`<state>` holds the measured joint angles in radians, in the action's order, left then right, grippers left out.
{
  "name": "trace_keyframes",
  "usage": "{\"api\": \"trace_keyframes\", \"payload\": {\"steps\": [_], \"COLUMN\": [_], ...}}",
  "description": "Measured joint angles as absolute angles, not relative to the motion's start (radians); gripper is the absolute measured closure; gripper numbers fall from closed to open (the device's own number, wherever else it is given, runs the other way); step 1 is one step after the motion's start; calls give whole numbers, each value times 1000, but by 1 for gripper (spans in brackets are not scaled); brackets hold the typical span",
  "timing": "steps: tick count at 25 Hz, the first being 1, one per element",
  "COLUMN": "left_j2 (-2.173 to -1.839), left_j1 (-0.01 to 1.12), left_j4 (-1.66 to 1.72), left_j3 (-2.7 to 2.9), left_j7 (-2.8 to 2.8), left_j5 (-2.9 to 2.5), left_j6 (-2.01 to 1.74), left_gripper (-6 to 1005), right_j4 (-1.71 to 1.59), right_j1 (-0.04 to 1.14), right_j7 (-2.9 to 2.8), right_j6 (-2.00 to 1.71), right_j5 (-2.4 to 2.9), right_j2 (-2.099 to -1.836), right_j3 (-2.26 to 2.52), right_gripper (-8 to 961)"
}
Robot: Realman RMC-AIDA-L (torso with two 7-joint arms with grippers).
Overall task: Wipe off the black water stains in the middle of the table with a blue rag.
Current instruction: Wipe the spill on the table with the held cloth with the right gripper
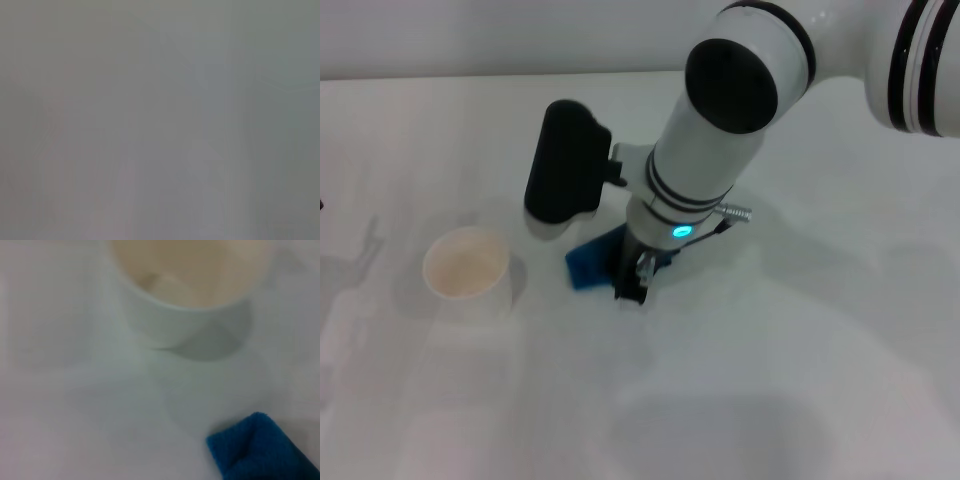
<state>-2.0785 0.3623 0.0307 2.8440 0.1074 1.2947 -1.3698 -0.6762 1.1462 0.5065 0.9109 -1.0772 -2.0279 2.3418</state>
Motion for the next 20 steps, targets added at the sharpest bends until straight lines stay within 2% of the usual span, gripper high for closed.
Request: {"api": "trace_keyframes", "payload": {"steps": [20], "left_j2": [-2078], "left_j1": [357], "left_j4": [25], "left_j3": [2844], "left_j7": [107], "left_j5": [1299], "left_j6": [-1371], "left_gripper": [111], "right_j4": [-557], "right_j1": [1155], "right_j7": [317], "right_j6": [885], "right_j5": [-750], "right_j2": [-2028], "right_j3": [2132], "right_gripper": [897]}}
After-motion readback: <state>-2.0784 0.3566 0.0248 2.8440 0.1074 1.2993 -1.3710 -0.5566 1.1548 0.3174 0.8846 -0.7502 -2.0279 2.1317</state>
